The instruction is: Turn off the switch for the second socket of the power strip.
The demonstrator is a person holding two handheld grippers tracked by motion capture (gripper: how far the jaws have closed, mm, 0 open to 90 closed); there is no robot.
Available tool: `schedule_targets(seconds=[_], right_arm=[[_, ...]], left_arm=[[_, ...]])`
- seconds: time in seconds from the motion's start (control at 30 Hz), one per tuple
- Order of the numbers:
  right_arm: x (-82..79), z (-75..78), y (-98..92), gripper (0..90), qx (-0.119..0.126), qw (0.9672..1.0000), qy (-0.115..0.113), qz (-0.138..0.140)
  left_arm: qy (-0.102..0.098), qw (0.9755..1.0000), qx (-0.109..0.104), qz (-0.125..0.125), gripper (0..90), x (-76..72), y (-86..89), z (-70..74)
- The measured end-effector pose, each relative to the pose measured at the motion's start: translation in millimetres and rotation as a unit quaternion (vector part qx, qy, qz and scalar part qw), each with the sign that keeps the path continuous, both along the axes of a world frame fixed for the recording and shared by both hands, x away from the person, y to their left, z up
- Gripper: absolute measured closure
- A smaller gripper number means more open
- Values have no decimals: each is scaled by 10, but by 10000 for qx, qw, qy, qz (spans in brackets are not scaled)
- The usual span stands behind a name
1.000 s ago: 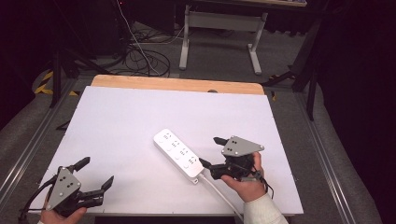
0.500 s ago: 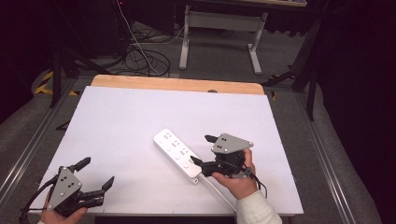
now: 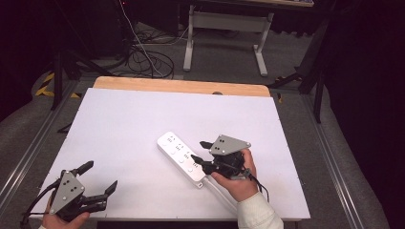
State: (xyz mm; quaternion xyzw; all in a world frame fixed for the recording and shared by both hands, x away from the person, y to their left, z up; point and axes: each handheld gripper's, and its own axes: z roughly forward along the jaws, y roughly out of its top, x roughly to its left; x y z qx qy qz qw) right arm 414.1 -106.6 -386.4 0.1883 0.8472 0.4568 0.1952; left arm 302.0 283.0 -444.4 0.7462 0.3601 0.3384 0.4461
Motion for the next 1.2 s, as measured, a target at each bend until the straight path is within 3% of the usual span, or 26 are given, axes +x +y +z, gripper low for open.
schedule_targets(seconds=[0.13, 0.23, 0.3, 0.37, 0.47, 0.9, 1.2], right_arm=[[14, -12, 33, 613, -10, 10000, 35, -10], [51, -29, 80, 716, -23, 9999, 134, 105], [83, -45, 100, 755, 15, 9992, 327, 241], [95, -55, 109, 782, 10, 9991, 358, 247], [128, -92, 149, 892, -58, 9989, 409, 225], [231, -219, 250, 900, -18, 9984, 554, 108], [331, -385, 348, 900, -71, 9977, 673, 79]], left_arm=[[-5, 10000, -5, 3, 104, -1, 2, 0], [-2, 10000, -3, -2, 104, 0, 3, 0], [-6, 10000, -4, 2, 104, 0, 2, 0], [-5, 10000, 3, 3, 104, -1, 2, 0], [-5, 10000, 2, 3, 104, 0, 3, 1], [11, 10000, -22, 10, 104, 1, -4, -5], [0, 10000, -3, -3, 104, 3, 2, -2]])
